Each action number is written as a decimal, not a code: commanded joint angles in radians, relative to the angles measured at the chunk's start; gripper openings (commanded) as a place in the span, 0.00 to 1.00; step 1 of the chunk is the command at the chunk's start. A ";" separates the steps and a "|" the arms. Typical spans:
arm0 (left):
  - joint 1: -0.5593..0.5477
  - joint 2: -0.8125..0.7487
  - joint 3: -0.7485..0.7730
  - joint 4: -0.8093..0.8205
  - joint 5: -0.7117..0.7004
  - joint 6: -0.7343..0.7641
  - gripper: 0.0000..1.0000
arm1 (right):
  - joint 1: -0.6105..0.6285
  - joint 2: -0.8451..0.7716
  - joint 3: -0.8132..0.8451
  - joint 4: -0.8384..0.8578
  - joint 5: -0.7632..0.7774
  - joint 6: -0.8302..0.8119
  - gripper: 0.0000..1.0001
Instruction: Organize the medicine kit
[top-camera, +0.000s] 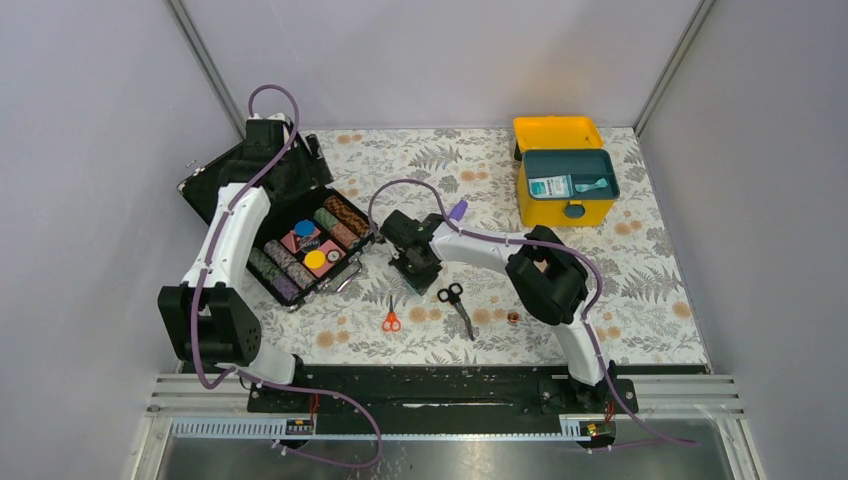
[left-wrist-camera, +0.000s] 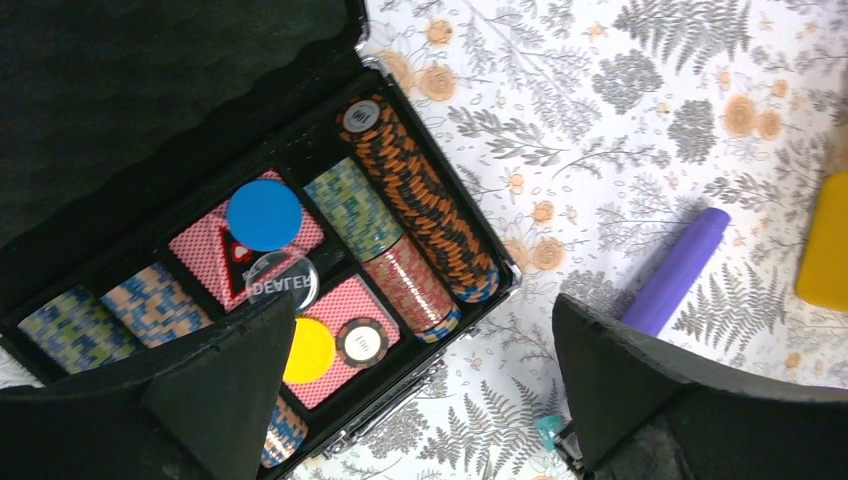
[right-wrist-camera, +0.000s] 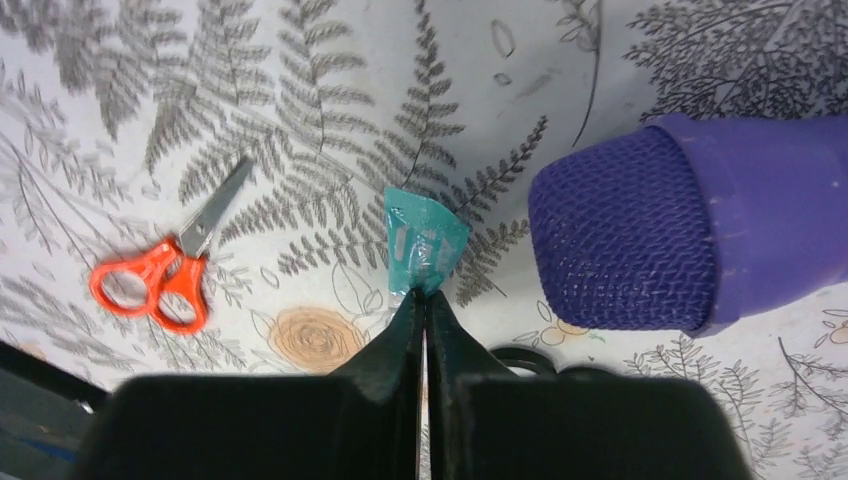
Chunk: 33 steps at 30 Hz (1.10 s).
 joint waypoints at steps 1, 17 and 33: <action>0.006 -0.005 0.058 0.093 0.111 0.022 0.99 | -0.018 -0.074 0.005 -0.125 -0.179 -0.266 0.00; -0.114 0.048 0.121 0.157 0.211 0.337 0.99 | -0.412 -0.326 0.216 -0.646 -0.495 -1.061 0.00; -0.279 0.082 0.203 0.186 0.268 0.394 0.99 | -0.980 0.004 0.883 -0.789 -0.108 -1.671 0.00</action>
